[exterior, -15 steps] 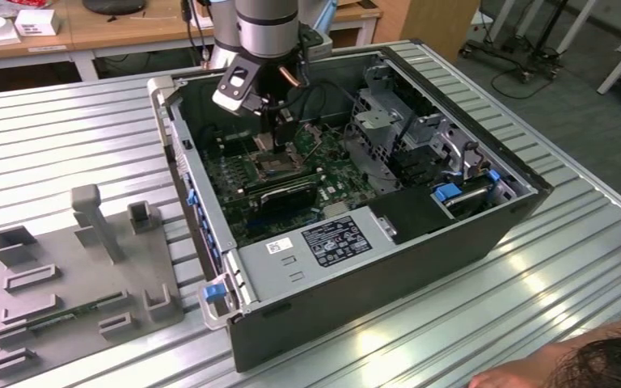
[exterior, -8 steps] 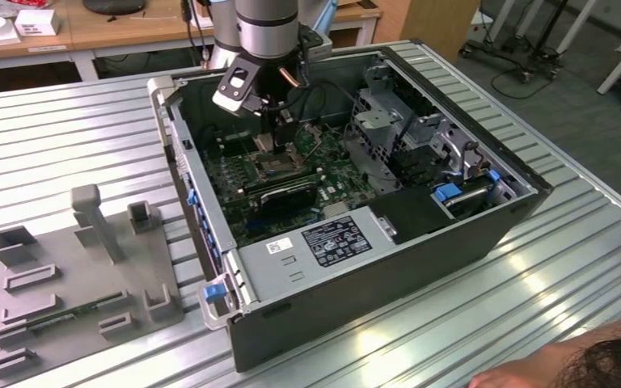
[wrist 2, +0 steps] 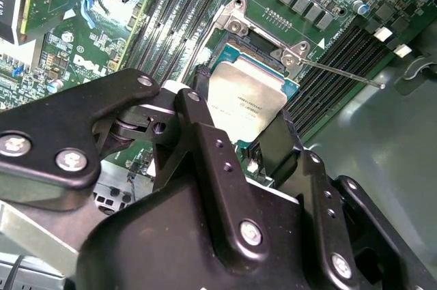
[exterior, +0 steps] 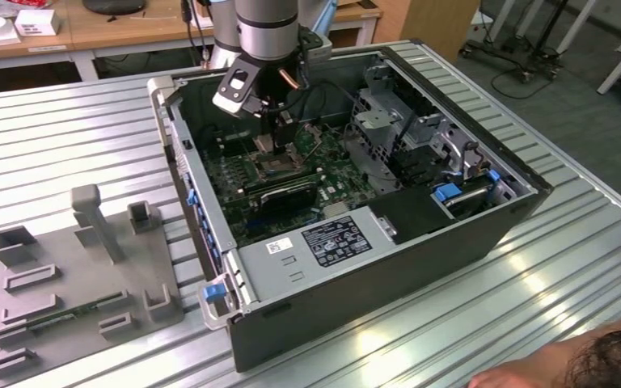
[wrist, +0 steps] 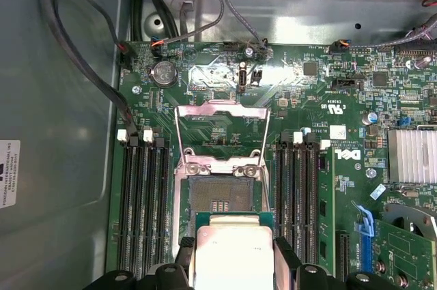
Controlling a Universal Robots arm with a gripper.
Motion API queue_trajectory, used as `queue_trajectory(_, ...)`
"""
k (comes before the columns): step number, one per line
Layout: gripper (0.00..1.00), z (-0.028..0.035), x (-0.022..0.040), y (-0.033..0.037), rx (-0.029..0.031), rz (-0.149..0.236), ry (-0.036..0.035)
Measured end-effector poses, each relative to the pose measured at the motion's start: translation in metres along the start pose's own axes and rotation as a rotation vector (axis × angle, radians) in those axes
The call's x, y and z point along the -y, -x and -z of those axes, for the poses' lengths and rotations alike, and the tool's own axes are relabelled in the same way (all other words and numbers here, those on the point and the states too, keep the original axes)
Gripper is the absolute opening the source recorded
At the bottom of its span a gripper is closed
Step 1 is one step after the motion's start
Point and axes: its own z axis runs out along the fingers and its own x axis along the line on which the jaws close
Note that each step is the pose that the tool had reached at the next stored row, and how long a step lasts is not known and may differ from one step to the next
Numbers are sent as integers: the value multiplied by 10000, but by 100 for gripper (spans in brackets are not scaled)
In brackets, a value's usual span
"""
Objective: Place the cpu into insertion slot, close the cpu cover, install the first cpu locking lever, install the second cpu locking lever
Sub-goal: 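Place the cpu into insertion slot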
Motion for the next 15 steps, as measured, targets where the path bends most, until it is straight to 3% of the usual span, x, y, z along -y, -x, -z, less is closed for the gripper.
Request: queue_trajectory(15,54,-36,3,1,2,1,-2)
